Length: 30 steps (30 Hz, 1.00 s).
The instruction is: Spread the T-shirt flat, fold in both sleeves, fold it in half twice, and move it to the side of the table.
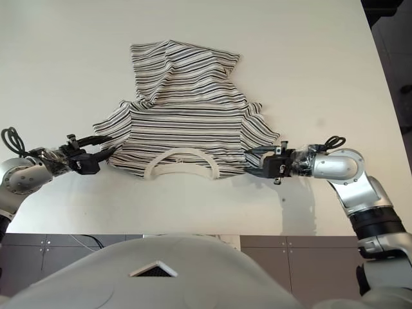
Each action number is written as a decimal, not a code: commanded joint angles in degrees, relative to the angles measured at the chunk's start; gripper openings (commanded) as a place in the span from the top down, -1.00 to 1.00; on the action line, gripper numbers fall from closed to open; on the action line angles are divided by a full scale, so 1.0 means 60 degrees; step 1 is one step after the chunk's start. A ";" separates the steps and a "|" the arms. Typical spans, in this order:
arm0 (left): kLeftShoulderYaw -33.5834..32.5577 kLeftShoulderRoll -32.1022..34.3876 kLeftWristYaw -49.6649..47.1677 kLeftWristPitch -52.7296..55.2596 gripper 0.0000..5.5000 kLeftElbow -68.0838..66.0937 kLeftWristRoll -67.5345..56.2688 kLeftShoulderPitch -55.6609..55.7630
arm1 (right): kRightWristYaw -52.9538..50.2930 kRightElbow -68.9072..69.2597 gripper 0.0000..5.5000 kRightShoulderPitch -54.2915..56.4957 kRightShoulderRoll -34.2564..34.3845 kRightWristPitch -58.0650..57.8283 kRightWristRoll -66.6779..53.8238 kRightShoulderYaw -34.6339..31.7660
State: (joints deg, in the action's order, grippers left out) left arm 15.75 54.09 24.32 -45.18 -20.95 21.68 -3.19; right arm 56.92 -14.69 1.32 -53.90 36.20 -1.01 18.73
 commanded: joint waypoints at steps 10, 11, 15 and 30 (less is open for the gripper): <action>0.0689 0.0994 0.0072 -0.2049 0.38 0.0062 0.0911 -0.1155 | 0.1113 0.3040 0.14 -0.0137 -0.0306 -0.4632 -0.3658 -0.1502; 0.0692 0.1017 0.0055 -0.2100 0.38 -0.0020 0.1018 -0.1082 | 0.0868 0.2643 0.14 0.0030 -0.0018 -0.4449 -0.3093 -0.1357; 0.0824 0.1176 0.0168 -0.2554 0.38 -0.0220 0.1226 -0.0866 | 0.0721 0.0709 0.14 -0.0152 0.0601 -0.2854 -0.0563 -0.0142; 0.0687 0.1757 0.1224 -0.2118 0.38 0.1587 -0.0877 -0.2220 | 0.2515 0.3187 0.14 -0.0994 -0.0905 -0.5405 -0.3443 -0.1853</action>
State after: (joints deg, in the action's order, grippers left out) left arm 18.92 63.28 28.77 -59.50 -11.48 14.99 -14.92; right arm 72.63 5.24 -9.17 -60.97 6.61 -19.85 9.84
